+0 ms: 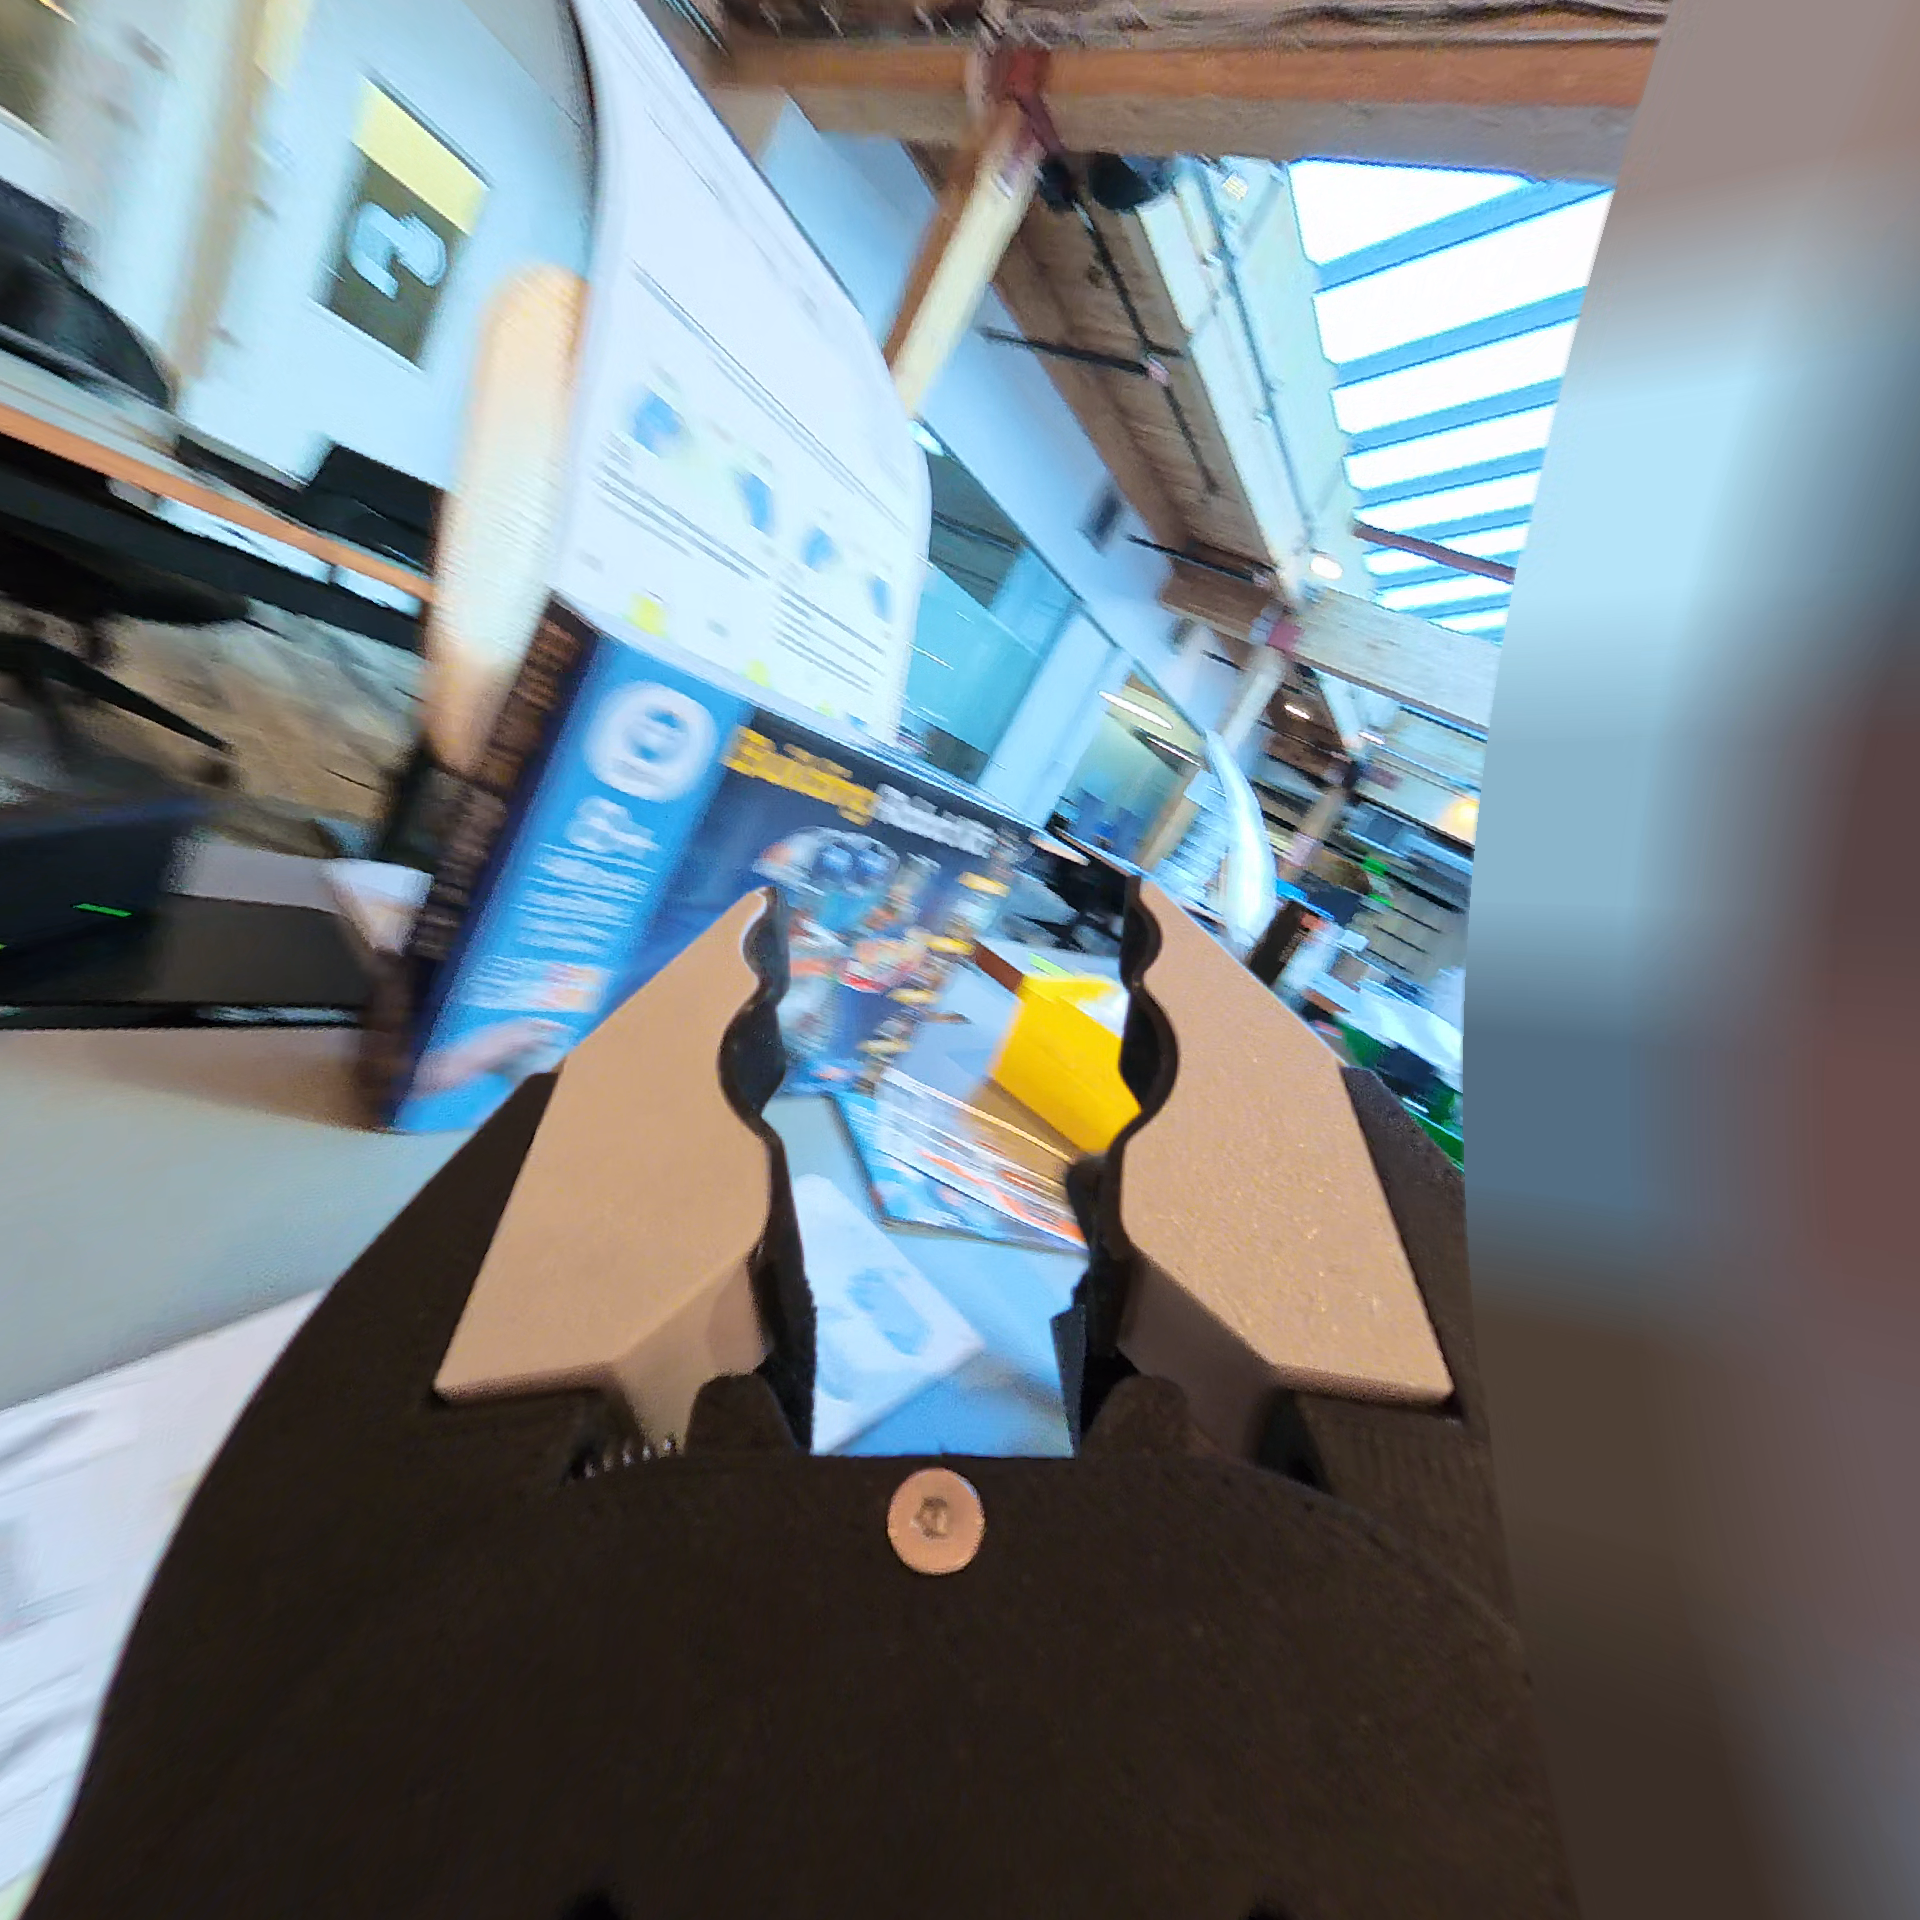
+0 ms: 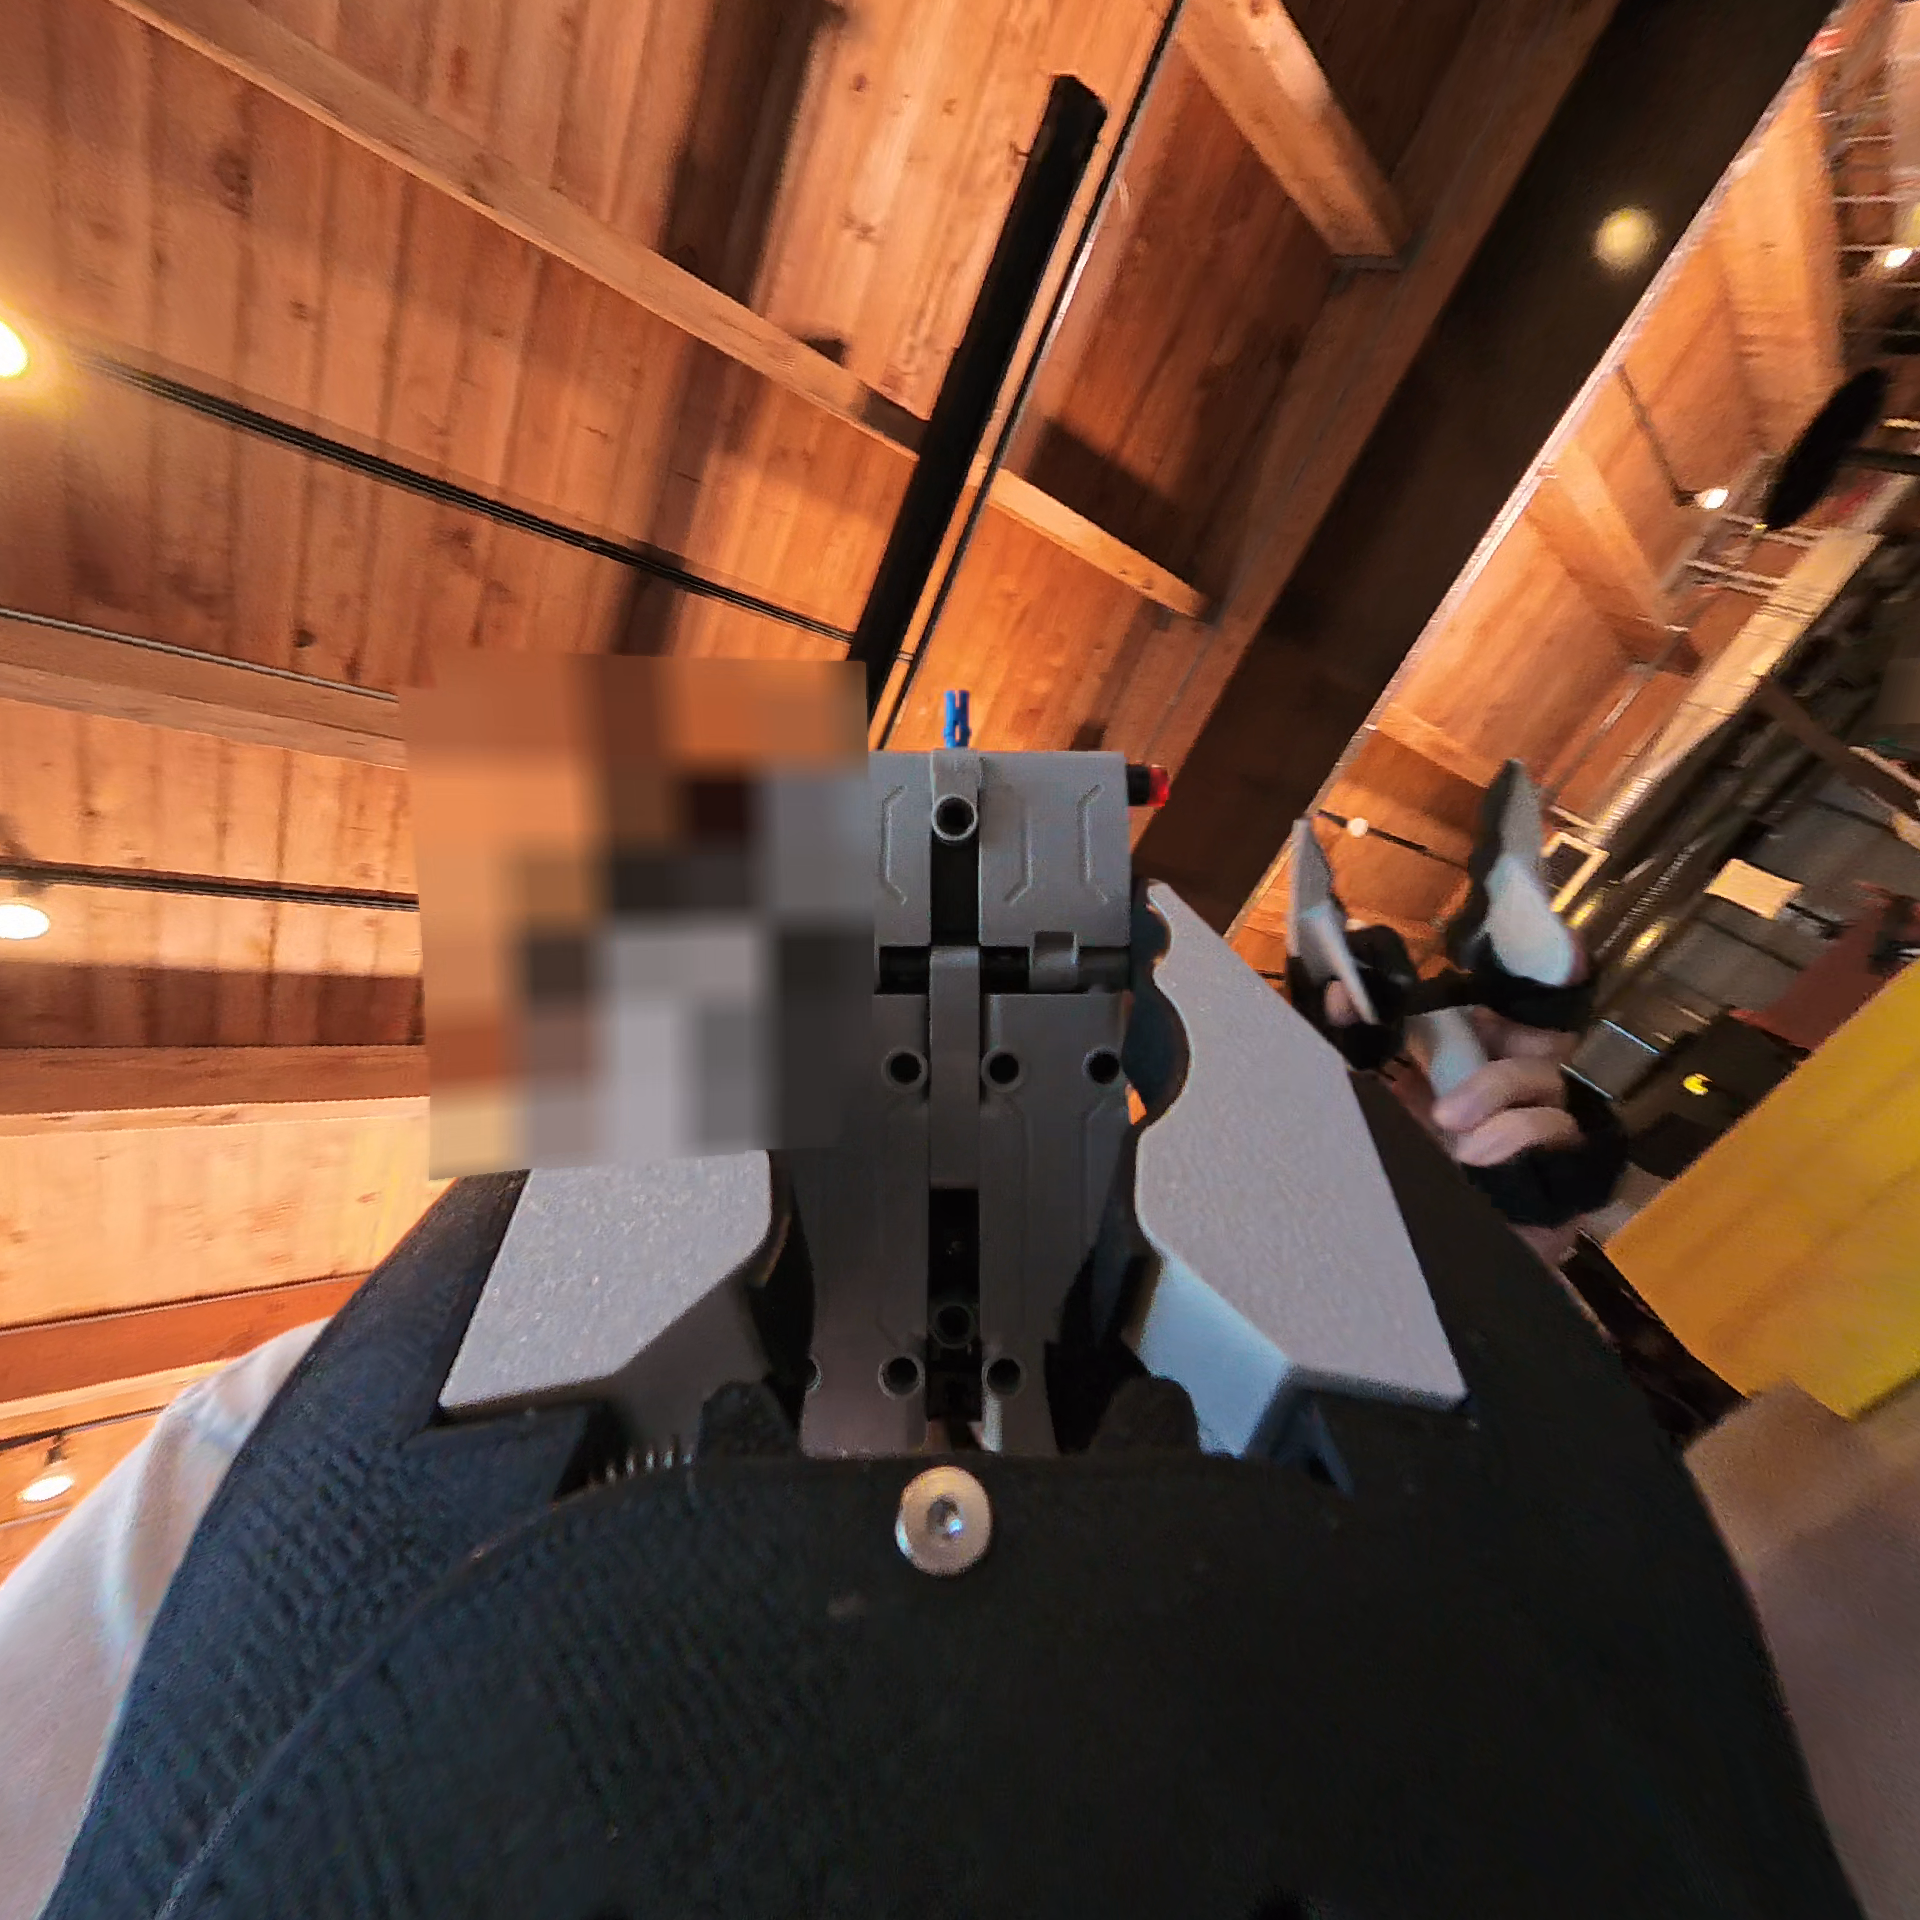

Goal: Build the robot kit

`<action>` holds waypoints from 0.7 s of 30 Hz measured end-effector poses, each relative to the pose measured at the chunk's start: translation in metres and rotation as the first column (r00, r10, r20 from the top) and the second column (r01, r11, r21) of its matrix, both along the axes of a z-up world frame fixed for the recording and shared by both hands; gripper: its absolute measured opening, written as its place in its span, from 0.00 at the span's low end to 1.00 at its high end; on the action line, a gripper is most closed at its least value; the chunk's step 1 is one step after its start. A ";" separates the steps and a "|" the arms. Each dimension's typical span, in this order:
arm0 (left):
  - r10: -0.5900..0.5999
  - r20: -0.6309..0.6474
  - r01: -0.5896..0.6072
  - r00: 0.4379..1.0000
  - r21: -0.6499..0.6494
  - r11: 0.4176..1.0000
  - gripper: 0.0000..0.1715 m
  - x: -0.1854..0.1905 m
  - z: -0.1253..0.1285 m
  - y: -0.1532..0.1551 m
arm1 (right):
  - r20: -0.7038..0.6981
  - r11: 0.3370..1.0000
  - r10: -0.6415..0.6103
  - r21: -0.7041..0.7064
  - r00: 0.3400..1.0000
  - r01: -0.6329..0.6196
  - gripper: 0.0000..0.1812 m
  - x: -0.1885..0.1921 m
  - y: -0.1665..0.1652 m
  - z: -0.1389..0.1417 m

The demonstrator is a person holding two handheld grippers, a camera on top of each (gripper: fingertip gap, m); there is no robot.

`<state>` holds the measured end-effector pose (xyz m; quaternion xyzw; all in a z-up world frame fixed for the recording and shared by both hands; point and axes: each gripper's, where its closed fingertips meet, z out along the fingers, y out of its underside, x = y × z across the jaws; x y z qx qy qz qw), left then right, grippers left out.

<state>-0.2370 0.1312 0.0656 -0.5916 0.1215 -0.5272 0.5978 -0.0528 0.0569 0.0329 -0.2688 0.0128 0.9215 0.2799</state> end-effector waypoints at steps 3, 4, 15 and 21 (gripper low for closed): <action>-0.133 0.024 0.134 0.991 -0.027 0.991 0.37 0.034 -0.001 -0.019 | 0.044 0.999 -0.014 -0.041 0.999 0.016 0.35 -0.007 0.006 -0.007; -0.188 0.032 0.190 0.982 -0.041 0.981 0.37 0.046 -0.003 -0.026 | 0.040 0.999 -0.014 -0.050 0.999 0.016 0.35 -0.006 0.006 -0.007; -0.546 -0.023 0.526 0.838 -0.235 0.817 0.39 0.145 -0.057 -0.084 | 0.039 0.996 -0.082 -0.027 0.996 0.083 0.35 0.005 0.004 0.002; -0.682 0.063 0.676 0.728 -0.226 0.701 0.40 0.156 -0.049 -0.111 | -0.128 0.995 0.078 0.070 0.989 -0.069 0.35 0.009 -0.023 0.024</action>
